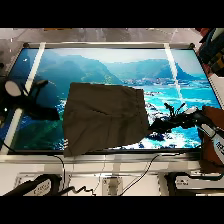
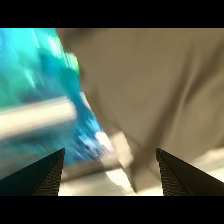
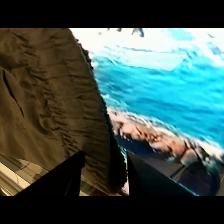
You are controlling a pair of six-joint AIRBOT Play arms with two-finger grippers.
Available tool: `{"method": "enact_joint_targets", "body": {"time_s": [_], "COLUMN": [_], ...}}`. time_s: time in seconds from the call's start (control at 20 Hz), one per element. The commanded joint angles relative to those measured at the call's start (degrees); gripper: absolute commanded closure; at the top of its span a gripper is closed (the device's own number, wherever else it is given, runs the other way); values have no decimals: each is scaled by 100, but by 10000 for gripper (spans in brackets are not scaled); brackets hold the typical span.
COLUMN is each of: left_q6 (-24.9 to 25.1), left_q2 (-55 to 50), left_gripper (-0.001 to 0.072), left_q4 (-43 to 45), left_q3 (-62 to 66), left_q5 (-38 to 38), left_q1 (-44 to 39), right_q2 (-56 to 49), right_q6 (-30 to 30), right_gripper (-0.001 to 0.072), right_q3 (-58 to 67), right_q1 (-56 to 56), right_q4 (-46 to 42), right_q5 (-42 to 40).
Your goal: Fold the clothes and pants, and hang the long-sleeved shirts on hangers.
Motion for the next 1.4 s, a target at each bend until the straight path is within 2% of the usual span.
{"method": "enact_joint_targets", "body": {"time_s": [0.0, 0.05, 0.1, 0.4, 0.75, 0.8, 0.85, 0.9, 0.95, 1.05, 1.2, 1.35], "left_q6": [2, 9, 101, 957, 973, 977, 1043, 1060, 1060, 1073, 1187, 1519], "left_q2": [35, 35, 52, 579, 581, 564, 527, 505, 507, 509, 514, 671], "left_gripper": [104, 104, 104, 104, 140, 206, 316, 460, 557, 682, 696, 696], "left_q4": [-664, -669, -713, -890, -1064, -1095, -1108, -1104, -1134, -1292, -1578, -2286], "left_q3": [-1141, -1449, -1746, -3342, -4127, -4135, -4135, -4135, -4135, -4094, -3716, -2835], "left_q5": [-428, -409, -369, 426, 1333, 1370, 1377, 1436, 1576, 1790, 1816, 1447], "left_q1": [802, 949, 1069, 1349, 1344, 1344, 1344, 1344, 1344, 1344, 1344, 1344], "right_q2": [-42, -39, -37, -26, -24, -22, -22, -22, -22, 26, 404, 1163], "right_q6": [-109, -188, -286, -455, -577, -579, -581, -581, -581, -627, -881, -898], "right_gripper": [437, 590, 689, 690, 690, 690, 690, 690, 690, 690, 691, 690], "right_q3": [-4, -4, -4, -2, -2, -2, -2, -2, -2, -2, -2, -2], "right_q1": [81, 81, 81, 81, 81, 81, 81, 81, 81, 81, 81, 81], "right_q4": [79, 107, 133, 160, 573, 586, 586, 586, 586, 584, 597, 599], "right_q5": [74, 72, 59, -37, -52, -61, -70, -76, -76, -83, -98, -153]}}
